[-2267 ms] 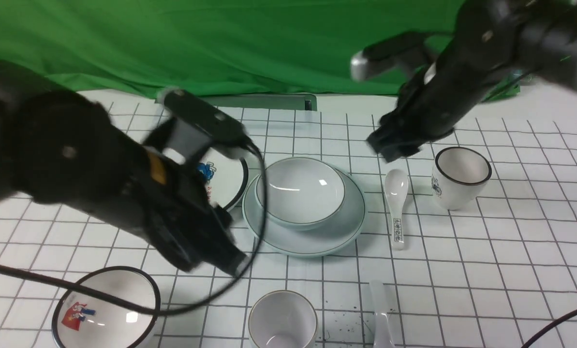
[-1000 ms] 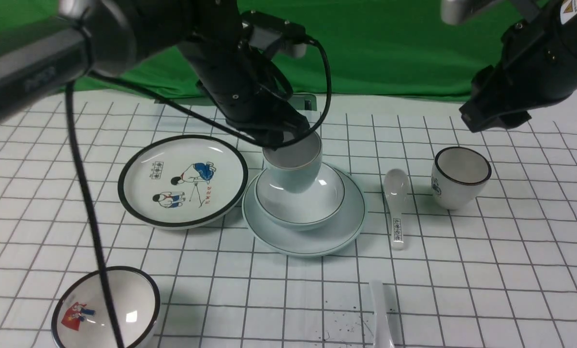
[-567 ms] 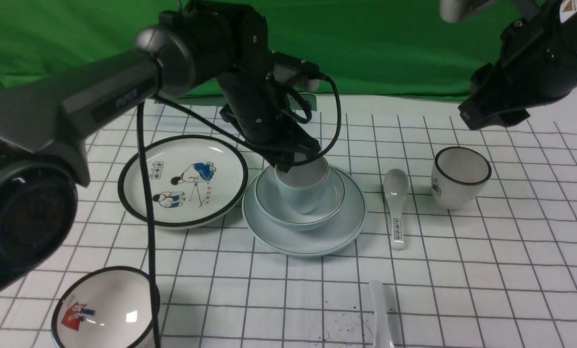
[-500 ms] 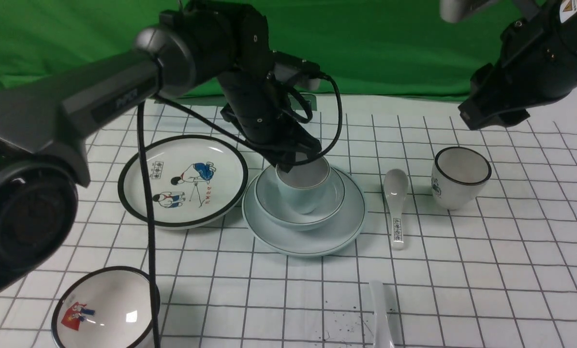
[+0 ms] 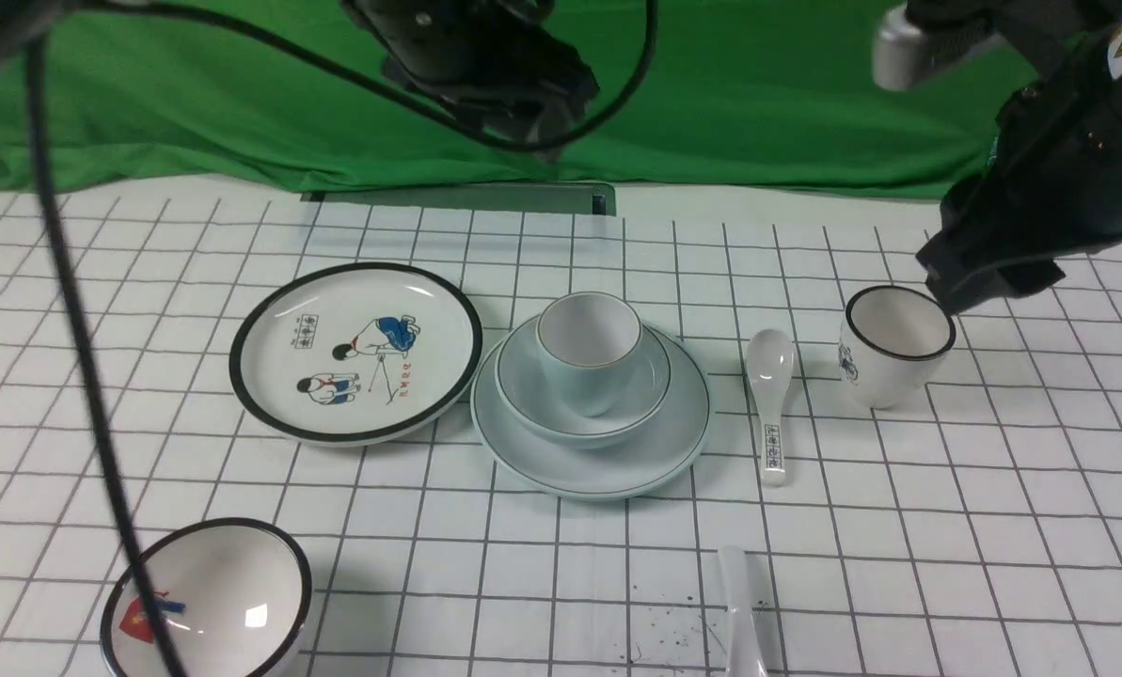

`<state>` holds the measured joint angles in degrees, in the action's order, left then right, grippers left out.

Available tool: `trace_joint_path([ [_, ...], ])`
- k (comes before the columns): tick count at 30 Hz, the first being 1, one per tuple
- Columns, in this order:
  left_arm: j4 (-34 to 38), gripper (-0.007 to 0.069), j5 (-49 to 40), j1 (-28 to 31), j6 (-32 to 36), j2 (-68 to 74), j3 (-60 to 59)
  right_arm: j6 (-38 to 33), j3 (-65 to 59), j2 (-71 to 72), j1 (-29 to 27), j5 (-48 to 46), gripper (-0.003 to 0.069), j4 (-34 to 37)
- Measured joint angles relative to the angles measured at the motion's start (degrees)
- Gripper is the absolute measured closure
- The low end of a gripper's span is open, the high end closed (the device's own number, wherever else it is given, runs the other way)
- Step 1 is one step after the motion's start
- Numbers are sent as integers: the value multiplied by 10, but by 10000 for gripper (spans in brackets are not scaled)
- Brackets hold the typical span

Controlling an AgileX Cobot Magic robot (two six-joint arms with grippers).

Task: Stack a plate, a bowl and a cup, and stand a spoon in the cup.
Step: Use the right arm to grab a blue soup spoon

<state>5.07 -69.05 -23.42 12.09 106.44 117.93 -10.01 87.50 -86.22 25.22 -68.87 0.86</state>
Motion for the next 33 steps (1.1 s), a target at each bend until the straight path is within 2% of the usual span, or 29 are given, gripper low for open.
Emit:
trace_joint_path([
  [1,-7,241,0,0,-3,-14,-7,4,-10,4,8,0,329,-1],
  [6,-25,417,-1,0,-14,-148,-129,47,-132,29,89,76,329,3],
  [7,-25,424,0,0,-14,-152,-135,48,-138,29,92,82,329,3],
  [9,-25,526,34,0,-16,-214,-218,73,-205,31,127,164,329,4],
  [11,-25,586,77,0,-18,-260,-283,100,-254,31,140,242,329,5],
  [12,-25,597,81,0,-18,-264,-289,106,-258,31,141,250,329,5],
  [14,-23,650,136,0,-20,-323,-374,170,-312,29,143,353,329,5],
  [20,-21,664,204,0,-22,-415,-500,254,-350,-8,130,433,298,3],
  [28,-13,662,247,0,-22,-488,-573,283,-351,-106,122,452,188,4],
  [33,-11,661,260,0,-22,-494,-577,289,-351,-139,124,465,179,2],
])
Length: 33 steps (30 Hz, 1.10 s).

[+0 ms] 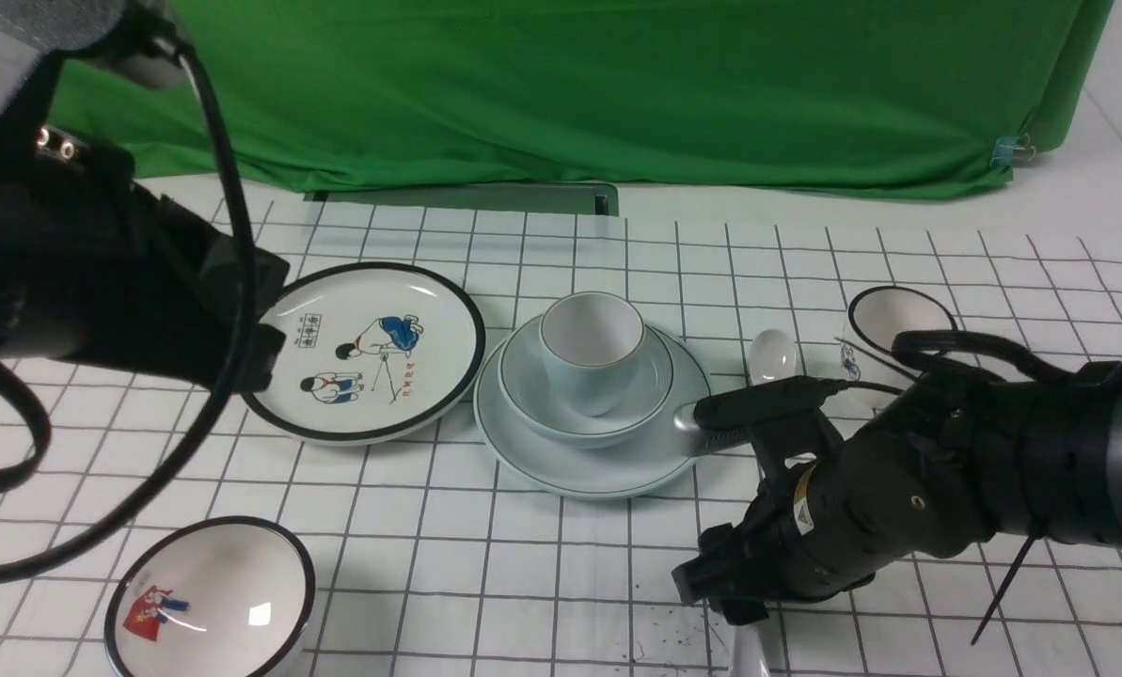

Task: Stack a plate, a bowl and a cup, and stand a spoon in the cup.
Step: Use the right arm to grab a blue soup spoon, then use the right arm to put the blue soup spoon into the blue teacup in the middle

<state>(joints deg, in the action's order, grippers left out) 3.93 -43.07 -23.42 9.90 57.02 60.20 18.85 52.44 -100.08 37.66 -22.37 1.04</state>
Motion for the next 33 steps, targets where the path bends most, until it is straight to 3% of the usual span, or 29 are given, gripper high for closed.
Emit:
trace_joint_path([
  [4,1,661,2,0,-1,0,-1,3,1,-3,8,5,184,-6],
  [6,2,660,3,0,-2,0,-1,4,1,-4,13,10,236,-10],
  [8,2,659,4,0,-2,0,-1,4,1,-5,16,13,324,-10],
  [10,2,656,4,0,-2,0,-1,4,1,-5,18,18,482,-7],
  [11,2,656,5,0,-2,0,-1,4,2,-4,18,20,498,-6],
  [19,-3,656,-2,0,-2,-34,-2,-85,50,78,2,14,480,1],
  [23,-22,656,1,0,-2,-93,-42,-97,90,123,-9,126,480,1],
  [27,-30,656,32,0,-15,-176,-136,-97,99,120,-11,329,480,1],
  [33,-28,656,41,0,-56,-291,-249,-107,99,42,-12,563,480,1],
])
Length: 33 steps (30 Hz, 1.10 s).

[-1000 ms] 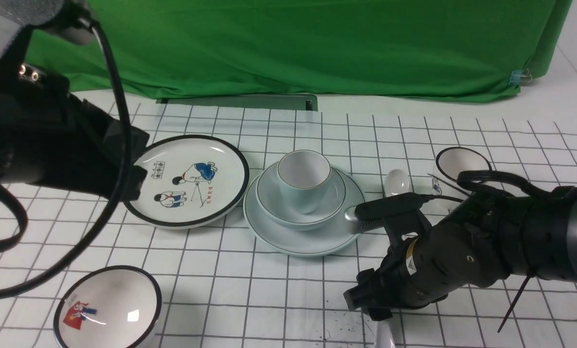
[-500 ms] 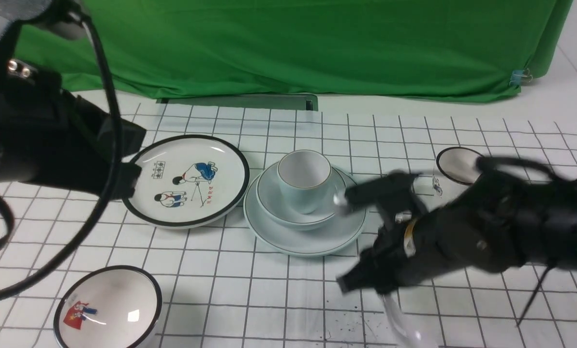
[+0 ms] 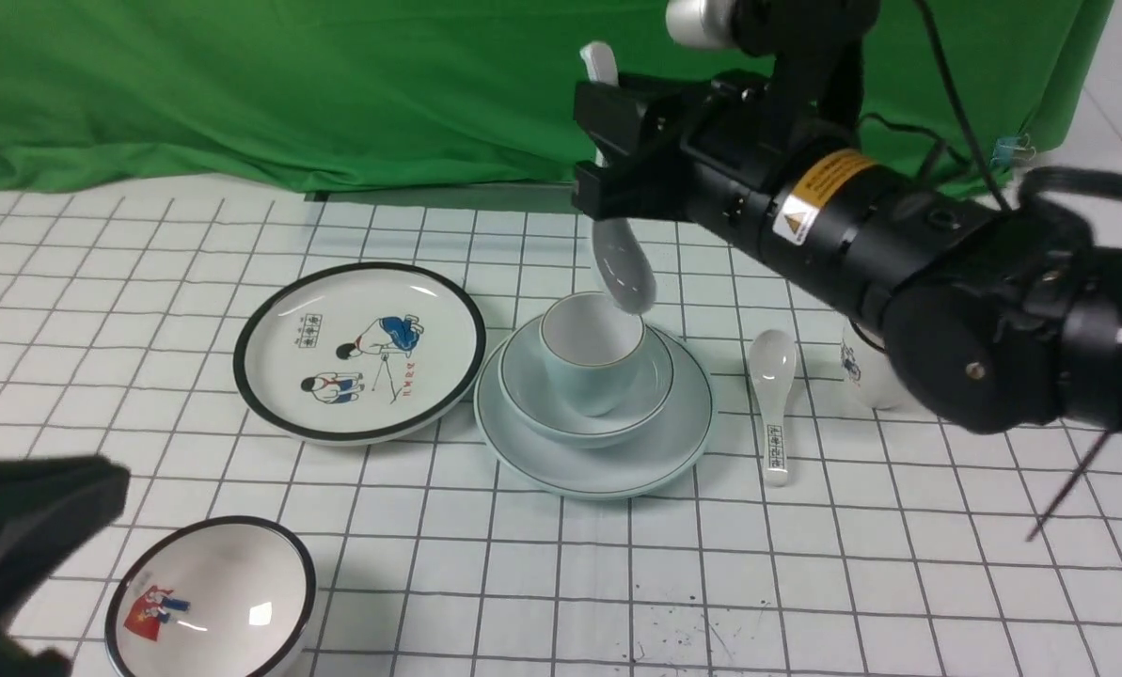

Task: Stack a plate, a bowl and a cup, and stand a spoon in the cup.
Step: Use the right arm to put the blue soup spoon into the blue teacup in the middle

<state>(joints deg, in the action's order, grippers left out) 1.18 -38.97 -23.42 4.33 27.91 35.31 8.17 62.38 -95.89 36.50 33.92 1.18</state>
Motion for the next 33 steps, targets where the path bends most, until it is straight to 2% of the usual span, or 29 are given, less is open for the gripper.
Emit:
trace_joint_path([
  [4,0,656,-9,0,-6,-50,-26,-51,0,-68,0,107,480,0],
  [9,0,655,-11,0,-6,-68,-32,-115,0,-122,0,139,480,0],
  [13,0,656,-11,0,-7,-69,-32,-137,0,-153,0,149,480,0],
  [24,1,655,-11,0,-7,-69,-32,-140,0,-188,0,191,453,15],
  [30,1,655,-11,0,-7,-69,-32,-139,-3,-175,0,187,335,73],
  [33,1,655,-11,0,-7,-69,-32,-130,-16,-128,1,143,333,76],
])
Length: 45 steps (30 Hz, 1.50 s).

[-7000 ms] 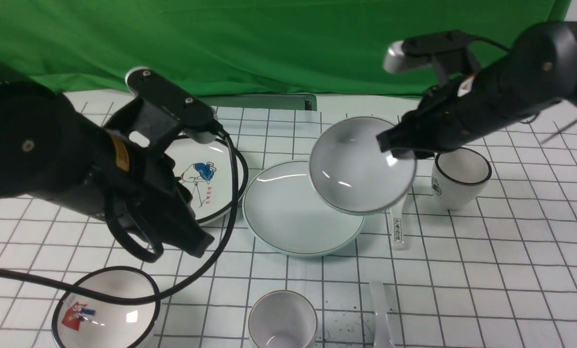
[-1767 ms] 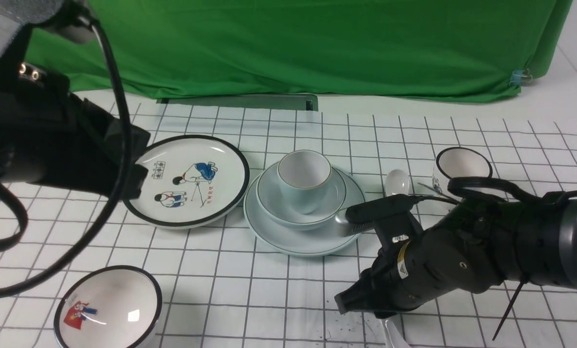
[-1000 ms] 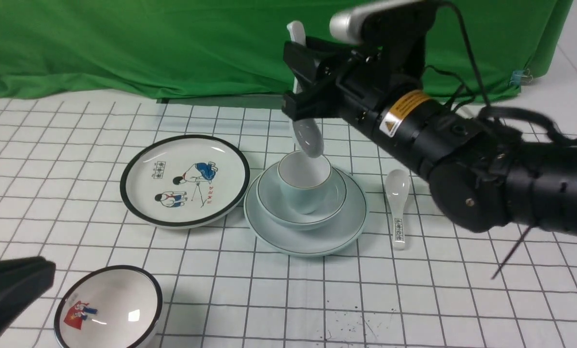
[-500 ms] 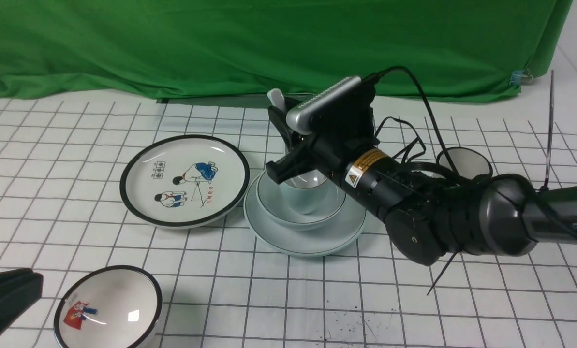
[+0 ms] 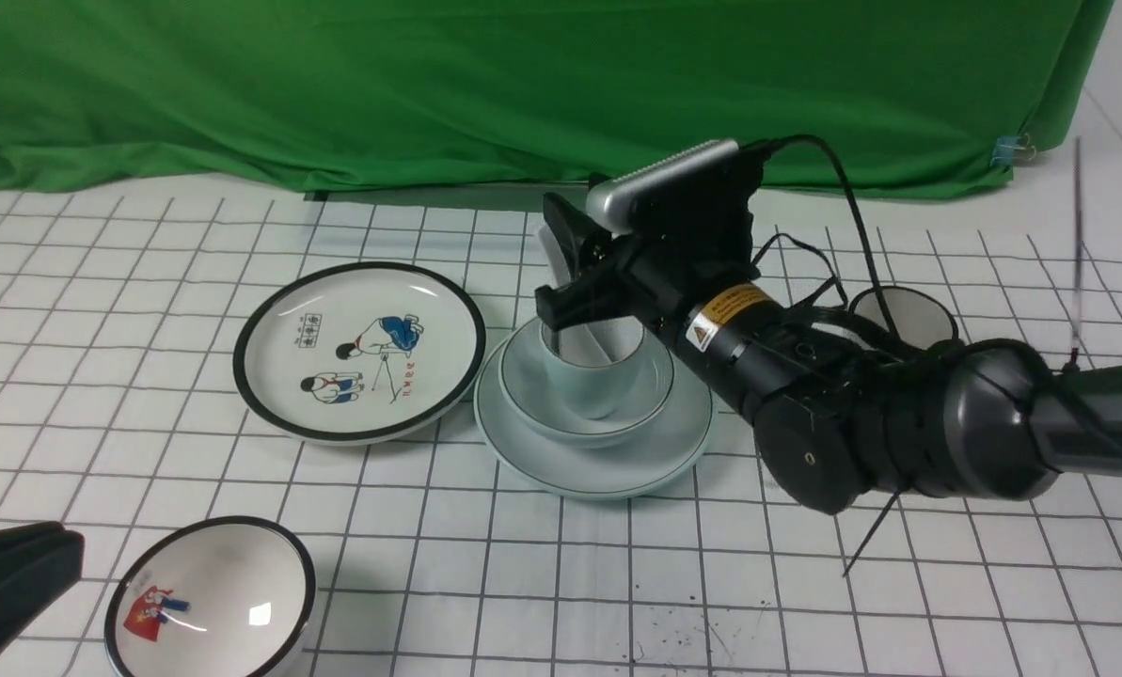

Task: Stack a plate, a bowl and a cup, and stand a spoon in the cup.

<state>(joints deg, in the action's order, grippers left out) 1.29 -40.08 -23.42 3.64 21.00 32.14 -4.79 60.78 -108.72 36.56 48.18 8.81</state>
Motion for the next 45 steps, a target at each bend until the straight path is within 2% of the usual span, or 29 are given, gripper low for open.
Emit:
trace_joint_path([
  [5,0,655,0,0,0,0,0,-1,-27,153,9,-154,490,1],
  [6,0,655,0,0,0,0,0,-2,-28,161,10,-162,507,1],
  [9,0,655,0,0,0,0,0,-44,-39,291,10,-318,629,1],
  [10,0,655,0,0,0,0,0,-46,-39,298,10,-327,629,1],
  [13,1,655,0,0,0,0,0,-76,-43,404,10,-482,648,1],
  [20,1,655,0,0,-1,0,0,-86,-47,545,10,-699,645,1],
  [24,1,655,0,0,-1,0,0,-86,-47,586,10,-732,643,1],
  [29,1,655,0,0,-1,0,0,-86,-47,606,10,-729,638,1],
  [34,1,653,0,0,-1,0,0,-84,-47,608,10,-686,643,15],
  [38,-1,653,0,0,-1,0,0,-82,-47,624,12,-708,652,25],
  [42,-1,653,0,0,-1,0,0,-86,-52,651,30,-756,652,29],
  [45,-1,653,0,0,-1,0,0,-86,-80,672,43,-733,652,28],
])
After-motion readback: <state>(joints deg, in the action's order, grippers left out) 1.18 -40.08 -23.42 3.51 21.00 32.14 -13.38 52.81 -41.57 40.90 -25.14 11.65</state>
